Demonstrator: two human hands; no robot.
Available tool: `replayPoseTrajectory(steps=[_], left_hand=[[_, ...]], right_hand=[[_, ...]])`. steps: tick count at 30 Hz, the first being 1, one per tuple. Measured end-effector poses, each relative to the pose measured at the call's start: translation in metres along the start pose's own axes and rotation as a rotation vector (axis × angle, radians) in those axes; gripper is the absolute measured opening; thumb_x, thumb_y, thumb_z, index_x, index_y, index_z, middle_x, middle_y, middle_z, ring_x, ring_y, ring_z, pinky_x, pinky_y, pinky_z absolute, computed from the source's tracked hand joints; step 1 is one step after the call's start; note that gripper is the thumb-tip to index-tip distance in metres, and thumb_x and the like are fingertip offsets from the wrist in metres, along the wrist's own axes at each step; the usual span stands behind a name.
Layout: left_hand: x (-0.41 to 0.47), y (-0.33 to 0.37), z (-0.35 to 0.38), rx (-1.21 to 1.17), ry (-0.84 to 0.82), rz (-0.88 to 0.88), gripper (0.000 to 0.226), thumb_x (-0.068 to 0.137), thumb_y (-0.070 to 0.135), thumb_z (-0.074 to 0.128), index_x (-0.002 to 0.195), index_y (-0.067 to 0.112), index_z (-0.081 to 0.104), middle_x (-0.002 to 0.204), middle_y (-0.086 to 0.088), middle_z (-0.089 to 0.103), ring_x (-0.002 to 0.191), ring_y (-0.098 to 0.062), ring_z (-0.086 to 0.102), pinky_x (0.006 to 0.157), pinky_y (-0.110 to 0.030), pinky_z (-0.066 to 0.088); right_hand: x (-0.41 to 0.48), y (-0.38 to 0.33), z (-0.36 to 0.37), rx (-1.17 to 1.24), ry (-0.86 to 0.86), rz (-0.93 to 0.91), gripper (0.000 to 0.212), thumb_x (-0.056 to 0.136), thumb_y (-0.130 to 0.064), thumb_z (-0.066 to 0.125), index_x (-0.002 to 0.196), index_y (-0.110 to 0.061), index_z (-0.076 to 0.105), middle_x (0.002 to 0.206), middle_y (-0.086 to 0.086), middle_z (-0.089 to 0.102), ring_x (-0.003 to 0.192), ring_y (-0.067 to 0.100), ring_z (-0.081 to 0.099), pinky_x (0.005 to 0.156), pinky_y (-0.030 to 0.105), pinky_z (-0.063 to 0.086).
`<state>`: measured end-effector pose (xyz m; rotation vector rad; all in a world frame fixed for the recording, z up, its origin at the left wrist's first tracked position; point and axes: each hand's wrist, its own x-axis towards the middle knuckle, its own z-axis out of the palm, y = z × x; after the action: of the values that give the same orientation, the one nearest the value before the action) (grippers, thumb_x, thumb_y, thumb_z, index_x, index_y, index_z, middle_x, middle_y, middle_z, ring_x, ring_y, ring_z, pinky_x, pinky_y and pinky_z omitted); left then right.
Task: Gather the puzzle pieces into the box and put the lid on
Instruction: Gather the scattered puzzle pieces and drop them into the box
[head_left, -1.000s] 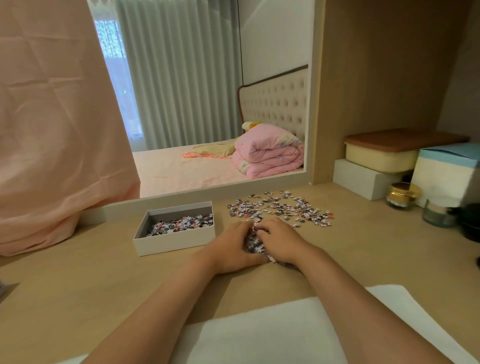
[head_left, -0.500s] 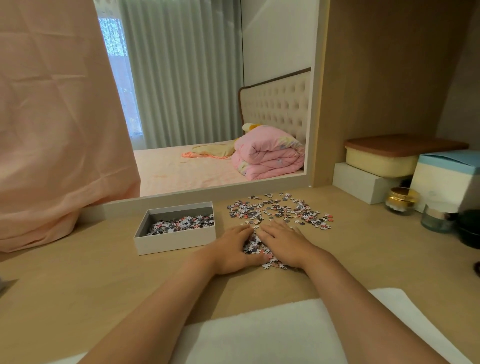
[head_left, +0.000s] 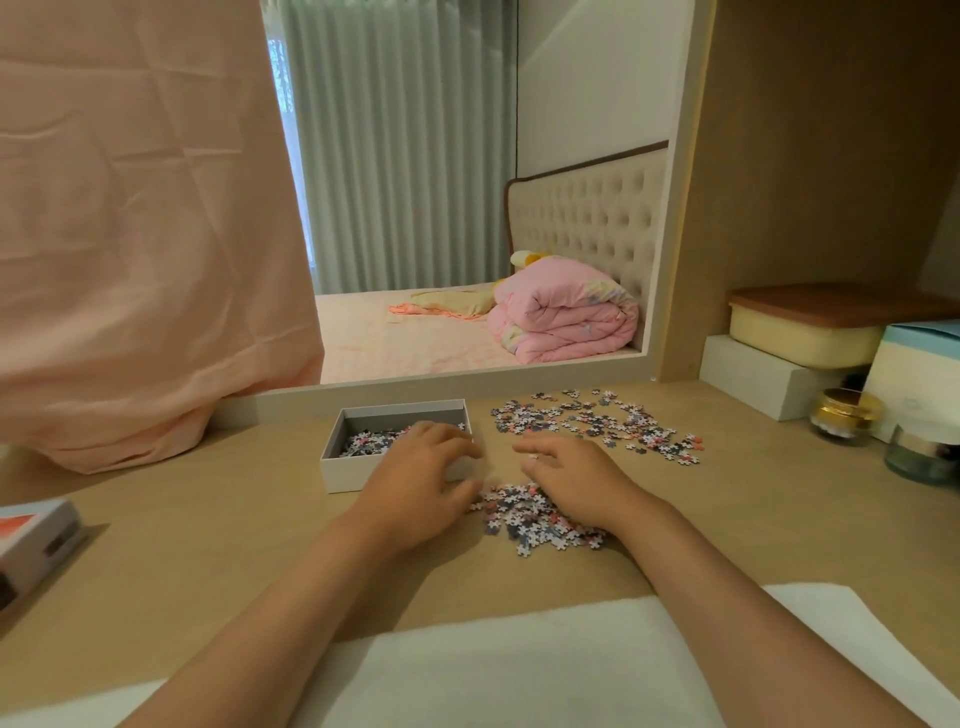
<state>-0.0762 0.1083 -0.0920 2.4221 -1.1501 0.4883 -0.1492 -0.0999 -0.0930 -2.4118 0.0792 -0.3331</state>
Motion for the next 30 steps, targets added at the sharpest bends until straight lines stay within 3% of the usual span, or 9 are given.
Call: replayPoseTrajectory(steps=[4, 7, 10, 14, 19, 23, 26, 28, 30], left_hand=[[-0.006, -0.016, 0.005, 0.148, -0.192, -0.139, 0.063, 0.095, 0.062, 0.033, 0.153, 0.040, 0.022, 0.162, 0.012, 0.016, 0.150, -0.015, 0.006, 0.121, -0.038, 0.002], [0.000, -0.018, 0.008, 0.127, -0.223, -0.140, 0.062, 0.100, 0.057, 0.030, 0.155, 0.036, 0.013, 0.164, 0.009, 0.008, 0.151, -0.013, 0.000, 0.119, -0.033, -0.007], [0.011, -0.016, 0.013, 0.127, -0.236, -0.132, 0.062, 0.101, 0.055, 0.029, 0.156, 0.034, 0.009, 0.164, 0.007, 0.004, 0.151, -0.013, -0.003, 0.118, -0.032, -0.009], [0.015, -0.016, 0.022, 0.083, -0.189, -0.111, 0.064, 0.100, 0.053, 0.032, 0.156, 0.031, 0.013, 0.164, 0.005, 0.006, 0.151, -0.014, -0.003, 0.121, -0.034, -0.007], [0.004, 0.007, 0.016, -0.100, 0.033, 0.096, 0.053, 0.094, 0.044, 0.050, 0.144, 0.026, 0.043, 0.148, 0.007, 0.041, 0.137, -0.011, 0.030, 0.113, -0.028, 0.024], [0.002, 0.025, 0.026, -0.089, -0.210, 0.079, 0.078, 0.089, 0.063, 0.050, 0.153, 0.025, 0.029, 0.160, 0.007, 0.024, 0.145, -0.014, 0.022, 0.118, -0.033, 0.021], [0.001, 0.027, 0.031, -0.046, -0.461, 0.035, 0.102, 0.079, 0.082, 0.043, 0.157, 0.025, 0.011, 0.164, 0.006, 0.005, 0.150, -0.014, 0.005, 0.122, -0.038, 0.010], [-0.001, 0.029, 0.031, -0.035, -0.484, 0.038, 0.103, 0.078, 0.082, 0.043, 0.157, 0.024, 0.012, 0.165, 0.004, 0.006, 0.151, -0.014, 0.004, 0.123, -0.036, 0.007], [-0.004, 0.028, 0.027, -0.070, -0.461, 0.026, 0.101, 0.080, 0.079, 0.047, 0.156, 0.022, 0.015, 0.164, 0.004, 0.009, 0.150, -0.013, 0.008, 0.122, -0.033, 0.010]], right_hand=[[0.006, -0.003, 0.007, -0.278, -0.193, 0.076, 0.059, 0.103, -0.050, 0.036, 0.154, -0.023, 0.032, 0.166, 0.000, 0.015, 0.153, 0.020, 0.007, 0.122, 0.042, 0.011], [0.007, -0.008, 0.012, -0.266, -0.267, 0.068, 0.055, 0.104, -0.048, 0.036, 0.148, -0.016, 0.043, 0.164, 0.005, 0.021, 0.152, 0.019, 0.014, 0.121, 0.038, 0.016], [0.007, -0.013, 0.011, -0.244, -0.240, 0.039, 0.044, 0.104, -0.038, 0.044, 0.132, -0.008, 0.059, 0.151, 0.007, 0.046, 0.140, 0.021, 0.039, 0.111, 0.034, 0.031], [0.005, -0.015, 0.007, -0.079, -0.193, 0.007, 0.031, 0.101, -0.025, 0.051, 0.127, -0.023, 0.068, 0.140, -0.006, 0.059, 0.126, 0.010, 0.053, 0.106, 0.028, 0.038], [-0.006, -0.009, -0.014, 0.005, -0.010, 0.049, 0.028, 0.099, -0.020, 0.053, 0.117, -0.029, 0.073, 0.135, -0.011, 0.061, 0.122, 0.009, 0.057, 0.103, 0.031, 0.043], [-0.021, -0.001, -0.026, -0.013, -0.033, 0.078, 0.027, 0.097, -0.021, 0.057, 0.117, -0.030, 0.073, 0.138, -0.008, 0.060, 0.127, 0.010, 0.053, 0.106, 0.031, 0.041], [-0.029, 0.005, -0.022, -0.197, -0.030, 0.131, 0.039, 0.100, -0.039, 0.051, 0.139, -0.033, 0.056, 0.156, -0.004, 0.040, 0.146, 0.016, 0.032, 0.117, 0.037, 0.026], [-0.033, 0.010, -0.013, -0.374, -0.071, 0.235, 0.060, 0.100, -0.059, 0.036, 0.155, -0.036, 0.027, 0.166, -0.003, 0.012, 0.154, 0.019, 0.005, 0.123, 0.046, 0.008], [-0.034, 0.013, -0.001, -0.412, -0.128, 0.302, 0.071, 0.097, -0.069, 0.024, 0.158, -0.036, 0.009, 0.167, -0.003, -0.002, 0.154, 0.019, -0.006, 0.122, 0.049, 0.000]])
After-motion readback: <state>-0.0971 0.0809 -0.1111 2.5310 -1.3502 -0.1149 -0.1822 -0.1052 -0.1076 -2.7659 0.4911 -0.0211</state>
